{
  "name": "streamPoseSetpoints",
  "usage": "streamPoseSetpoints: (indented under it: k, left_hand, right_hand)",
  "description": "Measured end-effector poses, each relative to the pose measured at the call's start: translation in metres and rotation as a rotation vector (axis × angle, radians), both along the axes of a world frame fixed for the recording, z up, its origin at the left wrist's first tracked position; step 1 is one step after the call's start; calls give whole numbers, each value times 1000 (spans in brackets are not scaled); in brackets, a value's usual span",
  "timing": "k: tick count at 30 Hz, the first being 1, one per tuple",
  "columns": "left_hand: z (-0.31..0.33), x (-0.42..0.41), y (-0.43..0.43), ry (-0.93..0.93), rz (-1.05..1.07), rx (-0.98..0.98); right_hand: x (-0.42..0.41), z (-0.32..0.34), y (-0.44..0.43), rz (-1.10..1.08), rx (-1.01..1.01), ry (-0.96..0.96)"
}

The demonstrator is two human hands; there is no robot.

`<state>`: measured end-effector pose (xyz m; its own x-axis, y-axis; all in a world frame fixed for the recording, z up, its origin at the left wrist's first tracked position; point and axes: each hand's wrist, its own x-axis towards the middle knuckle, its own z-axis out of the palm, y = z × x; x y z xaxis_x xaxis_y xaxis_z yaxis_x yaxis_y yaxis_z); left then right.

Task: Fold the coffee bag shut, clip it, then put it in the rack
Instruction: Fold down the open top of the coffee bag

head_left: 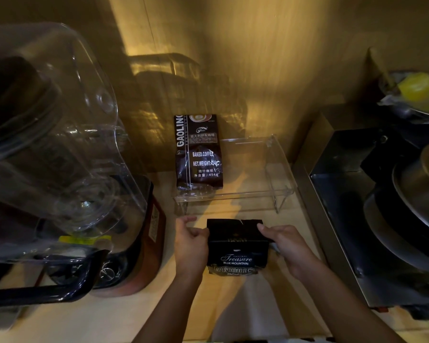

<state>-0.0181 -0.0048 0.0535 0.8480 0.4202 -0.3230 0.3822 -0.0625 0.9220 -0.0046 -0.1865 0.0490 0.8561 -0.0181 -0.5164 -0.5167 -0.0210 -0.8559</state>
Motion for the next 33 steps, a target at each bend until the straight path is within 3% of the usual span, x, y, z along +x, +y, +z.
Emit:
streamPoseSetpoints:
  k: [2,6,11,14,17,20,24,29,33]
  left_hand:
    - [-1,-1,2,-74,-142,146]
    - [-1,-3,7,-261,-426,693]
    - [1,-4,8,-449,-841,952]
    - [2,-3,7,-488,-845,988]
    - [1,0,7,-503,-822,987]
    - [-1,3,7,-521,-810,982]
    - [0,2,5,-523,-843,936]
    - [0,-1,5,-483,-815,875]
    - [2,-1,3,-481,-823,877]
  right_hand:
    - [0,-2,0,-16,-10,-30]
    - [1,-7,-1,-34,-47,-75]
    - [3,-16,-2,-51,-93,-91]
    - [2,-18,-3,0,-274,-170]
    - [-2,-10,-3,8,-377,-437]
    - [-5,-3,0,254,-527,-693]
    - [-8,-5,7,493,-748,-885]
    - [-6,-3,11,551,-893,-1008]
    - [-6,2,19,553,-899,-1011]
